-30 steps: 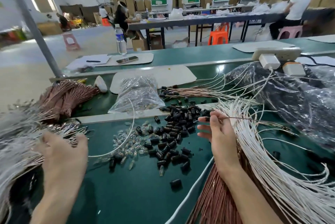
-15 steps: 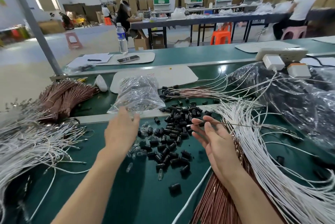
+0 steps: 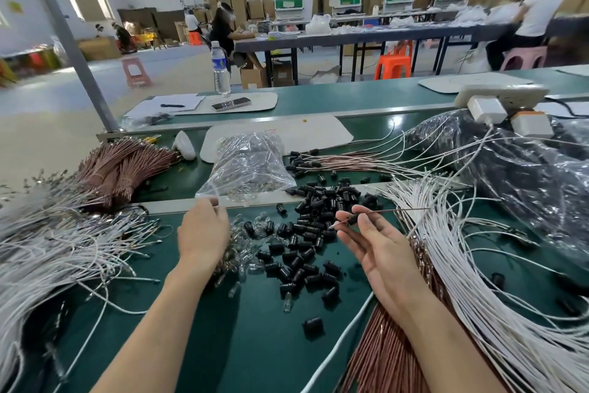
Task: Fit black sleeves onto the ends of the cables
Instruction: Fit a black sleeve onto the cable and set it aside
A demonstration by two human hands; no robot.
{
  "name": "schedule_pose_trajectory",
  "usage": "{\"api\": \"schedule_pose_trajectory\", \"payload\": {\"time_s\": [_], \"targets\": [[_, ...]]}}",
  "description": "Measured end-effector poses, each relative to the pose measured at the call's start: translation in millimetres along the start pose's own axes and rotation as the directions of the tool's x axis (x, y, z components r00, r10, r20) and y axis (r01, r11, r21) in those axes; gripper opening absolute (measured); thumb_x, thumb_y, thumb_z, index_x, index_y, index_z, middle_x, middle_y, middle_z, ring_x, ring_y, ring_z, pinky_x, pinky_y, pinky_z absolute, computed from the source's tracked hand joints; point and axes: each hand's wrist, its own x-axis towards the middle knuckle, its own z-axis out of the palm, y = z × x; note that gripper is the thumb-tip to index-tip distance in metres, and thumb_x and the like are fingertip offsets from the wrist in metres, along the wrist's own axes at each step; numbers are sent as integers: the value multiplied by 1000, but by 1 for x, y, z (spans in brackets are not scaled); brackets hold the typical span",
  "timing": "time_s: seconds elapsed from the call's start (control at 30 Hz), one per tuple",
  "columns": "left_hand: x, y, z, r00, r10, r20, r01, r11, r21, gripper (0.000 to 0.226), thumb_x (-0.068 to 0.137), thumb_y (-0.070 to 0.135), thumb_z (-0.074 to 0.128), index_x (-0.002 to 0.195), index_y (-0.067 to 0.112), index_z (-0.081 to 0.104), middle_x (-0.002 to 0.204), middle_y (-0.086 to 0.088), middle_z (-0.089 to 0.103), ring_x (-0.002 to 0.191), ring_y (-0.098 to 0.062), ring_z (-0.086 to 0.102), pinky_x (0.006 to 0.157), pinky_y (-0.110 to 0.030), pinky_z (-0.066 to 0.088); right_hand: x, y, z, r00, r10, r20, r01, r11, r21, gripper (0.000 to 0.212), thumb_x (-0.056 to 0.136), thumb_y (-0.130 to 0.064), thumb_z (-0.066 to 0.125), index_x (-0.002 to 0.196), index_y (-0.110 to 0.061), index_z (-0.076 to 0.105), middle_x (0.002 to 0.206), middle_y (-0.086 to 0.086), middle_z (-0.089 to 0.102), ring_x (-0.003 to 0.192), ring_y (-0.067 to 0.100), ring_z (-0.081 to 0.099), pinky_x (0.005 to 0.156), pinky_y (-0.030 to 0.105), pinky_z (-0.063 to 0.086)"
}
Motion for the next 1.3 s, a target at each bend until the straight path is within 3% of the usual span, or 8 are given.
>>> {"api": "schedule_pose_trajectory", "payload": {"time_s": [0.1, 0.2, 0.33, 0.43, 0.8, 1.07, 1.3], "targets": [[-44, 12, -6, 964, 257, -75, -267, 907, -327, 20, 105, 19, 51, 120, 20, 64, 92, 3, 67, 69, -5, 60, 59, -17, 46, 0, -1, 1, 1000, 22, 4, -22, 999, 48, 23, 105, -6, 47, 119, -2, 65, 111, 20, 74, 98, 26, 75, 78, 26, 60], [-88, 15, 7, 874, 479, -79, -468, 790, -396, 18, 100, 25, 56, 115, 26, 65, 94, 12, 60, 77, -7, 59, 65, -15, 48, -1, -1, 1, 999, 43, 17, -44, 996, 78, 27, 104, -3, 46, 121, -2, 67, 113, 21, 74, 102, 28, 74, 79, 28, 60], [-101, 12, 21, 813, 580, -52, -553, 741, -382, 26, 97, 38, 54, 110, 24, 72, 92, 15, 55, 71, -11, 58, 60, -19, 46, -2, -2, 2, 998, 56, 30, -58, 994, 90, 31, 104, -1, 44, 120, -6, 71, 114, 19, 74, 104, 28, 74, 81, 30, 61], [-99, 8, 25, 789, 613, -44, -585, 727, -360, 30, 98, 40, 54, 112, 23, 73, 94, 16, 54, 68, -12, 58, 58, -31, 50, -3, -3, 2, 996, 80, 30, -82, 992, 91, 36, 103, 0, 45, 113, -11, 77, 109, 14, 75, 101, 25, 74, 81, 31, 61], [-96, 7, 29, 758, 652, -23, -622, 712, -327, 25, 99, 41, 54, 113, 30, 72, 94, 19, 51, 62, -9, 54, 54, -30, 48, -1, -4, 7, 997, 80, 18, -81, 995, 58, 27, 93, -8, 60, 117, -6, 73, 92, 9, 74, 84, 20, 73, 77, 30, 62], [-98, 5, 30, 756, 655, -13, -621, 710, -331, 21, 100, 41, 58, 112, 31, 72, 91, 17, 50, 61, -7, 51, 54, -36, 48, -4, -5, 8, 994, 102, 31, -103, 994, 39, 24, 91, -9, 61, 109, -6, 77, 98, 12, 75, 80, 18, 74, 69, 28, 62], [-100, 8, 27, 772, 636, -17, -607, 728, -319, 27, 98, 41, 55, 110, 28, 75, 90, 15, 52, 62, -10, 52, 54, -38, 49, -5, -3, 6, 993, 82, 83, -77, 995, -56, 26, 93, -14, 61, 112, -12, 78, 101, 7, 74, 87, 17, 73, 74, 27, 60]]}}
